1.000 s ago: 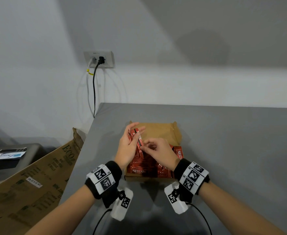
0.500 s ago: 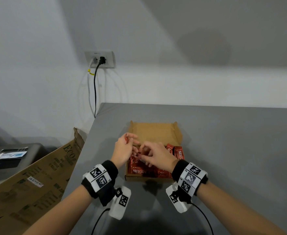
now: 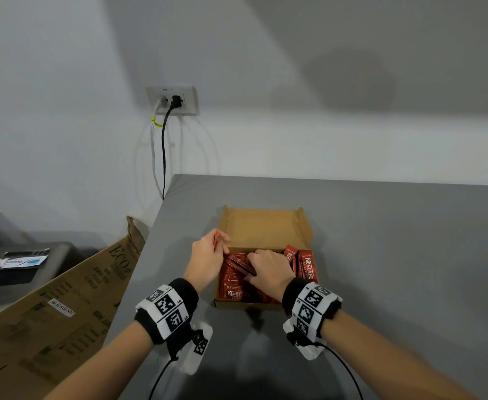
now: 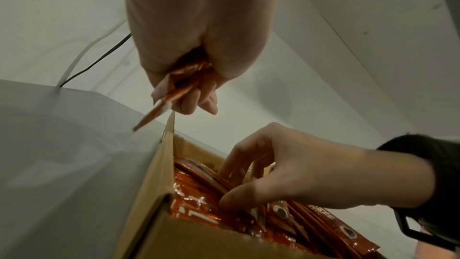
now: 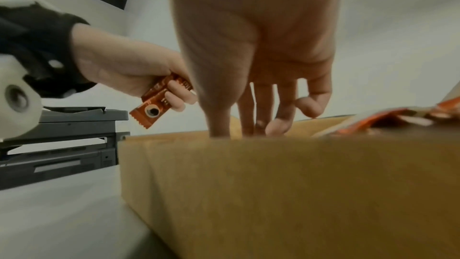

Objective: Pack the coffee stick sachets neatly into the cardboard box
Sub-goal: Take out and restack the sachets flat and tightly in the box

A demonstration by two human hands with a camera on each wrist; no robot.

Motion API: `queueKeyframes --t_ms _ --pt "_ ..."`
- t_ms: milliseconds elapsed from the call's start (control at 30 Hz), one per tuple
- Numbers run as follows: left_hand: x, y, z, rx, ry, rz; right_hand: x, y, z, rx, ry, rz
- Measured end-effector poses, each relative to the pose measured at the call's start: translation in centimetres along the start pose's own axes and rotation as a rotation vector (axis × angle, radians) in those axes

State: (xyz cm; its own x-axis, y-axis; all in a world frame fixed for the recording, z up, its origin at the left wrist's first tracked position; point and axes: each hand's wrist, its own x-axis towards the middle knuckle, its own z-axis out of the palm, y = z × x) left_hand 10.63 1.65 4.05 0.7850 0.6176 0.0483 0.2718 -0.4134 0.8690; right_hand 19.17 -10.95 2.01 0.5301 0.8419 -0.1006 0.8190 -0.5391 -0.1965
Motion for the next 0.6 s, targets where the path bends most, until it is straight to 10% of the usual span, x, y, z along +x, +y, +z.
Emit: queueKeyframes --t_ms 600 --pt "-0.5 1.0 -0.3 -0.236 -0.111 -0.083 -0.9 3.0 -2.8 0.58 0.028 -0.116"
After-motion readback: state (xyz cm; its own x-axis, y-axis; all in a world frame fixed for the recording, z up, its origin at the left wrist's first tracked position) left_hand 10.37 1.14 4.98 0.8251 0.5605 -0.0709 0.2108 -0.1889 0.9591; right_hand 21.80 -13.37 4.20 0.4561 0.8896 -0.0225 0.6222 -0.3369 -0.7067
